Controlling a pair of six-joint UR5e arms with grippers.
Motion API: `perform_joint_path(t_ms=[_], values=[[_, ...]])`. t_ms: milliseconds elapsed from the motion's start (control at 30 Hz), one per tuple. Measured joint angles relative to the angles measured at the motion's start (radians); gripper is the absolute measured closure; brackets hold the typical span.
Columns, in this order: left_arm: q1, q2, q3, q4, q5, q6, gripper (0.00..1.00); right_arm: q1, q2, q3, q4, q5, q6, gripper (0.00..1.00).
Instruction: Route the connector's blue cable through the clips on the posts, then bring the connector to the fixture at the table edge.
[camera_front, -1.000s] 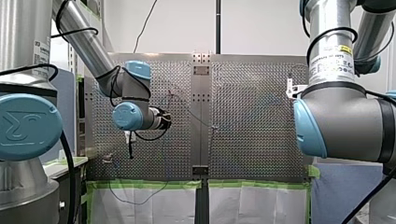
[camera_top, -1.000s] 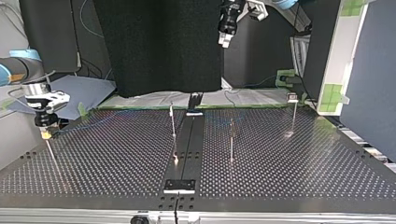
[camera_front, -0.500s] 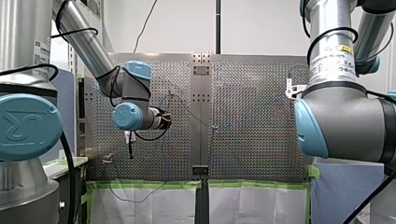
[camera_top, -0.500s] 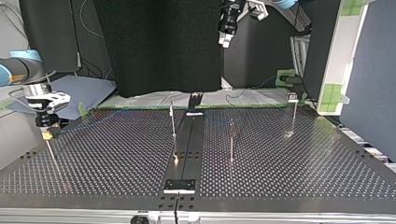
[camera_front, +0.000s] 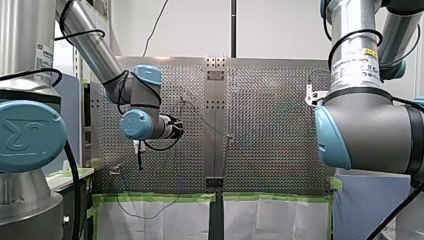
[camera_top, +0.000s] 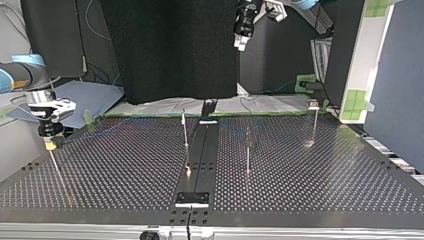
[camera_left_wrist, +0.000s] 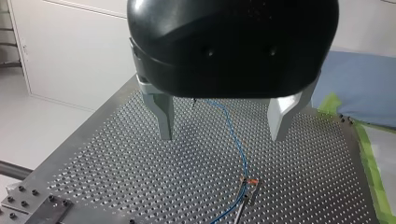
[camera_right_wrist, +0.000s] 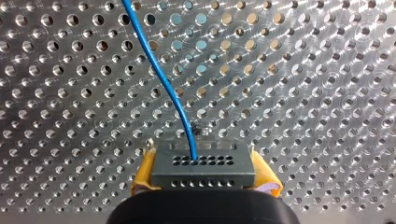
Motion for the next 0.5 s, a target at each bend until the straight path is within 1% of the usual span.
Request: perform_joint_path(t_ms=[67,100,133,167,200,233,267,300,367,400,433,500], values=[[-0.001,0.000,0.000,0.000,0.000,0.000,0.00,0.001,0.000,0.000,0.001,0.004,-0.001,1.00],[-0.001,0.000,0.000,0.000,0.000,0.000,0.00,0.000,0.000,0.000,0.002,-0.001,0.000,1.00],[-0.002,0.000,0.000,0.000,0.000,0.000,0.00,-0.001,0.000,0.000,0.005,-0.018,0.003,0.91],[-0.002,0.000,0.000,0.000,0.000,0.000,0.00,-0.001,-0.001,0.000,0.009,-0.039,0.006,0.78],[-0.002,0.000,0.000,0.000,0.000,0.000,0.00,-0.001,-0.001,0.000,0.010,-0.043,0.007,0.78],[-0.002,0.000,0.000,0.000,0.000,0.000,0.00,-0.001,-0.001,0.000,0.010,-0.043,0.007,0.67],[-0.002,0.000,0.000,0.000,0.000,0.000,0.00,-0.001,-0.001,0.001,0.012,-0.044,0.007,0.52],[-0.002,0.000,0.000,0.000,0.000,0.000,0.00,-0.001,0.000,0.002,0.011,-0.044,0.007,0.52],[-0.002,0.000,0.000,0.000,0.000,0.000,0.00,-0.001,0.001,0.002,0.012,-0.044,0.007,0.33],[-0.003,0.000,0.000,-0.001,0.000,0.000,0.00,-0.001,0.000,0.002,0.011,-0.044,0.007,0.33],[-0.003,0.000,0.000,-0.001,0.000,0.000,0.00,-0.001,0.000,0.002,0.011,-0.044,0.007,0.23],[-0.003,0.000,0.000,-0.001,-0.001,0.000,0.00,-0.001,0.000,0.002,0.011,-0.044,0.007,0.23]])
